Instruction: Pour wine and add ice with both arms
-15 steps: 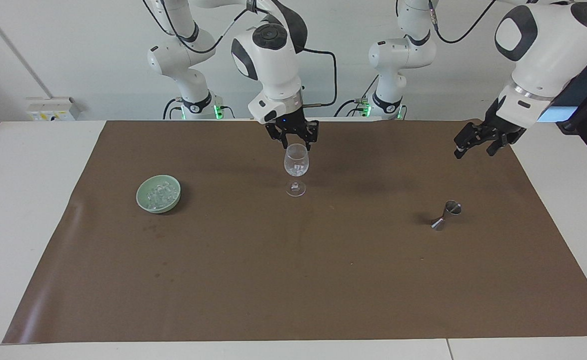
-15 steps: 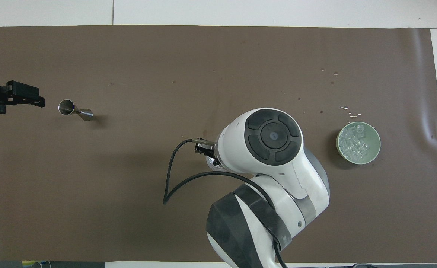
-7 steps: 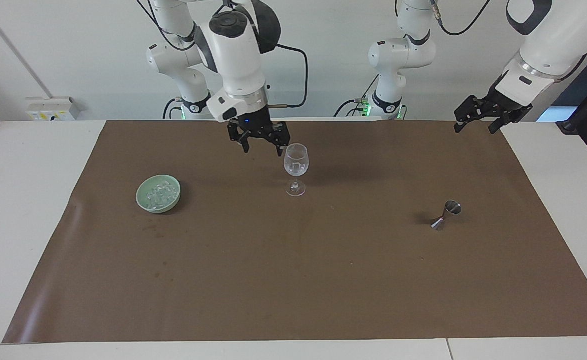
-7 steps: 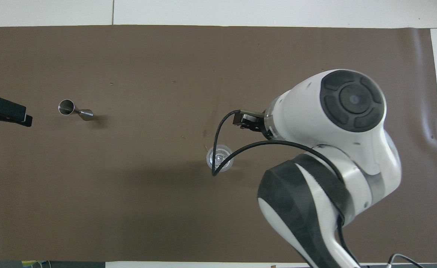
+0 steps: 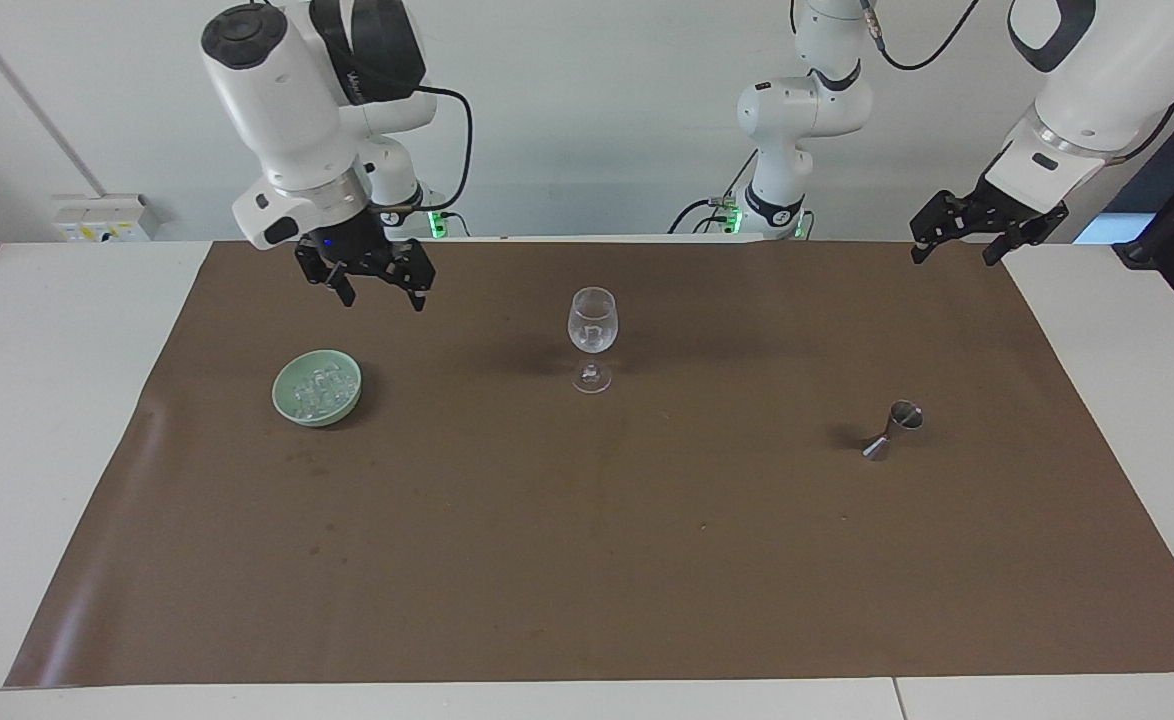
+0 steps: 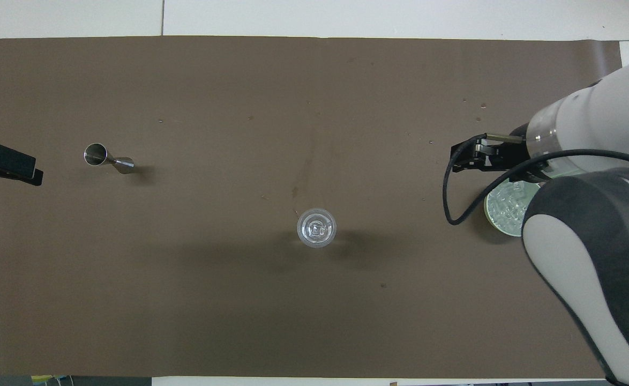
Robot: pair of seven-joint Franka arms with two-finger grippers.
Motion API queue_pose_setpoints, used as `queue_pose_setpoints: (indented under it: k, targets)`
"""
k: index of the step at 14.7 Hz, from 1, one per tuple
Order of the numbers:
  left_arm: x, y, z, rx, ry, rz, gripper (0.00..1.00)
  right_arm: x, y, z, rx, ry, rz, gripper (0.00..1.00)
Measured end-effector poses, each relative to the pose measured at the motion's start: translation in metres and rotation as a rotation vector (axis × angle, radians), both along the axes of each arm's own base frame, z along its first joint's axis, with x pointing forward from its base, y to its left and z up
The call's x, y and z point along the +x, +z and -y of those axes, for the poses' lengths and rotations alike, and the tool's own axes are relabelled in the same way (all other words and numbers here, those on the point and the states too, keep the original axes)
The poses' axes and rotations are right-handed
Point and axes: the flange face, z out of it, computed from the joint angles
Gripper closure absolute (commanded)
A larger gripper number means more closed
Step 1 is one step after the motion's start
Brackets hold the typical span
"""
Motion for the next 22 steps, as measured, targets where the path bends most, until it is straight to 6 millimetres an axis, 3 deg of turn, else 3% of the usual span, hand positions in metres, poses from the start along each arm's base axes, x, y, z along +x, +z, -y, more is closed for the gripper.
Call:
queue_pose_setpoints:
  k: [4, 6, 13, 17, 22]
  targets:
    - [0.002, 0.002, 0.002, 0.001, 0.004, 0.020, 0.00, -0.011, 0.018, 0.085, -0.056, 0.110, -0.023, 0.00]
    - [0.005, 0.002, 0.002, 0.002, 0.026, 0.040, 0.00, -0.016, 0.032, 0.105, -0.099, 0.140, -0.031, 0.00]
    - [0.005, 0.001, 0.002, 0.003, 0.031, 0.040, 0.00, -0.040, 0.076, 0.120, -0.090, 0.133, -0.063, 0.00]
    - [0.005, 0.000, 0.001, 0.003, 0.037, 0.039, 0.00, -0.045, 0.072, 0.149, -0.076, 0.088, -0.087, 0.00]
    - [0.005, 0.000, 0.000, 0.004, 0.039, 0.039, 0.00, -0.044, 0.063, 0.144, -0.073, 0.112, -0.104, 0.00]
